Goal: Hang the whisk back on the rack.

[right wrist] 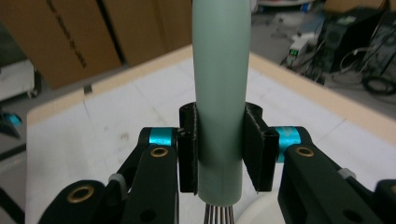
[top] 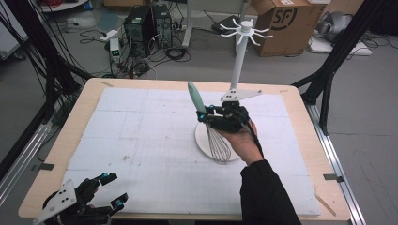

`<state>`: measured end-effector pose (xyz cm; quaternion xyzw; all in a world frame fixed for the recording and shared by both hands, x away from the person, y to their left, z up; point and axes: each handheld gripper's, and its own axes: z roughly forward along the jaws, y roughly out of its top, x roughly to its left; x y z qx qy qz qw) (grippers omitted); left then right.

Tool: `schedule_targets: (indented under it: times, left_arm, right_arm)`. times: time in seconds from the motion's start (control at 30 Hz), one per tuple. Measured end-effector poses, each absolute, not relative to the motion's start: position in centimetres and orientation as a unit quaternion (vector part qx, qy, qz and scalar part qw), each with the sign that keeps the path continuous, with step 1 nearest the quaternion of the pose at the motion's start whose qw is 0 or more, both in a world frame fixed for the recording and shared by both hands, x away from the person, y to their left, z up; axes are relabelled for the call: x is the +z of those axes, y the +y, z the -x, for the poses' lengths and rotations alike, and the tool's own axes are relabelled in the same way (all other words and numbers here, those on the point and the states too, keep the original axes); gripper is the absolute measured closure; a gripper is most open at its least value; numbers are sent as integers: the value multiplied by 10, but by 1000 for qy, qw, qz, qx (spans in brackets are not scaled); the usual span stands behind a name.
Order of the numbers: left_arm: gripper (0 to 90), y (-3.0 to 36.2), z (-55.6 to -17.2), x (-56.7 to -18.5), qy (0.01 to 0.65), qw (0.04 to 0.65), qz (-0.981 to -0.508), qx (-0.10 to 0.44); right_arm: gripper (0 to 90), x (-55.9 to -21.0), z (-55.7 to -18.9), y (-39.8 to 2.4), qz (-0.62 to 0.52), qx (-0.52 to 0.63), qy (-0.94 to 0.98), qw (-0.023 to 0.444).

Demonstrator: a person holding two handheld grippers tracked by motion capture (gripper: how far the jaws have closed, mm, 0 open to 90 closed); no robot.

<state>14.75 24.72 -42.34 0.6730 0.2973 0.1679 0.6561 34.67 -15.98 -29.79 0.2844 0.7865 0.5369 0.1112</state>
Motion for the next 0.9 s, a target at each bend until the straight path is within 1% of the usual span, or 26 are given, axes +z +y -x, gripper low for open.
schedule_targets:
  times: [0.07,0.13,0.33,0.43,0.6,0.9]
  left_arm:
    - [251,247,-148,-424,297,656,-673,169]
    - [251,247,-148,-423,297,658,-671,167]
    - [252,247,-148,-424,297,657,-672,168]
    - [252,247,-148,-424,298,656,-672,169]
    - [252,247,-147,-423,296,656,-673,170]
    - [252,246,-147,-424,297,656,-673,169]
  right_arm:
    - [696,-279,-346,-170,-285,561,767,126]
    - [696,-268,-344,-175,-282,576,755,139]
    - [695,-238,-338,-182,-267,616,727,142]
    - [696,-226,-335,-185,-260,637,713,135]
    - [695,-217,-335,-194,-264,655,694,137]
    - [695,-216,-330,-214,-270,680,668,136]
